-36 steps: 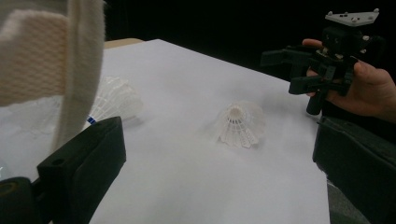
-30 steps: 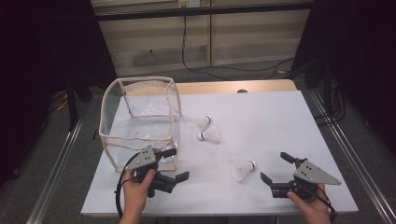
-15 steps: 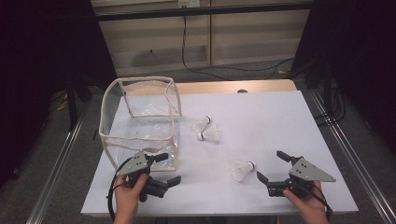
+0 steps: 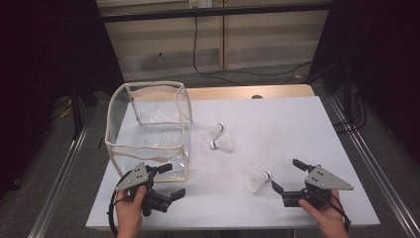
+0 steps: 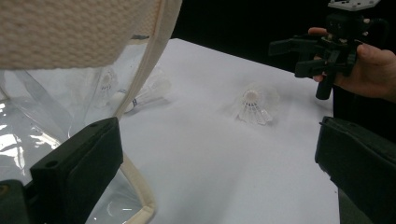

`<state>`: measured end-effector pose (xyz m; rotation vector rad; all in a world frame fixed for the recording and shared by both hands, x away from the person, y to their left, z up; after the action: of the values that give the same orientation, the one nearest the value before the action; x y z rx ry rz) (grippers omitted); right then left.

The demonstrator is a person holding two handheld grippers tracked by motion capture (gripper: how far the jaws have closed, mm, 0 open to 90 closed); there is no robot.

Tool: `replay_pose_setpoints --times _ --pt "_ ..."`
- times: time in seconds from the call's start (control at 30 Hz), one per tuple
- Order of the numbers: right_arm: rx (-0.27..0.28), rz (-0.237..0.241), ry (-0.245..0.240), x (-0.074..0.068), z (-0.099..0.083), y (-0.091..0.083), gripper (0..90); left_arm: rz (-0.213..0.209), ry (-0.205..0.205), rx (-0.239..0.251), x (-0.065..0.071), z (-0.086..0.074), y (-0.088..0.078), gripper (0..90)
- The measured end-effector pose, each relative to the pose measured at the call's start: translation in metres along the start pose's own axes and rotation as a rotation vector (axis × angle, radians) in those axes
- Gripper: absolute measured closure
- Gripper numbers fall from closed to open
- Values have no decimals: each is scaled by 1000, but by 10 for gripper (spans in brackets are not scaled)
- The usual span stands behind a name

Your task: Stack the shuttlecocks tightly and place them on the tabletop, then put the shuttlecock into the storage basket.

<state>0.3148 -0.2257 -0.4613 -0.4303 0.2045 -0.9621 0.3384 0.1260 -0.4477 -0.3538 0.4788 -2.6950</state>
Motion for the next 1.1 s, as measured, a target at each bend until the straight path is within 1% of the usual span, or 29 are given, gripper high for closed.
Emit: replay_pose_setpoints --times 0.1,0.23,0.43,0.47,0.5,0.6,0.8,0.83,1.03,1.1 --pt "1 0 0 1 2 0 14 6 6 -1 -1 -1 -2 10" --pt "-5 -7 13 3 3 1 14 20 5 -6 -3 -3 -4 10" --pt "-20 -12 17 5 3 3 14 23 -1 -2 -7 -5 -7 11" --pt "-22 -11 14 5 3 3 15 22 8 -5 -7 -5 -7 10" --pt "-32 -19 13 5 3 4 13 23 7 -2 -7 -4 -7 10" --pt "-33 -14 24 5 3 5 13 22 8 8 -7 -3 -7 11" --pt "-49 -18 14 1 5 7 13 13 11 6 -6 -3 -4 12" --pt "-58 -15 17 0 5 8 13 12 10 7 -6 -3 -4 13" --pt "-75 -12 23 -2 6 12 15 11 19 -2 -5 -5 -4 13" --pt "-82 -12 29 -2 7 13 15 8 13 4 -4 -5 -4 13"
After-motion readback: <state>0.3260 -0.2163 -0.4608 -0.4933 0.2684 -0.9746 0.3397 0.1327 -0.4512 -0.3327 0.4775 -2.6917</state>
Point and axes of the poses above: each handheld gripper's, and its own axes: y roughly forward along the jaws, z roughly out of its top, x roughly to its right, the point moved 8 cm from there along y, roughly forward along the jaws, and after that the axes turned 9 degrees about -x, right-handed, at the moved point
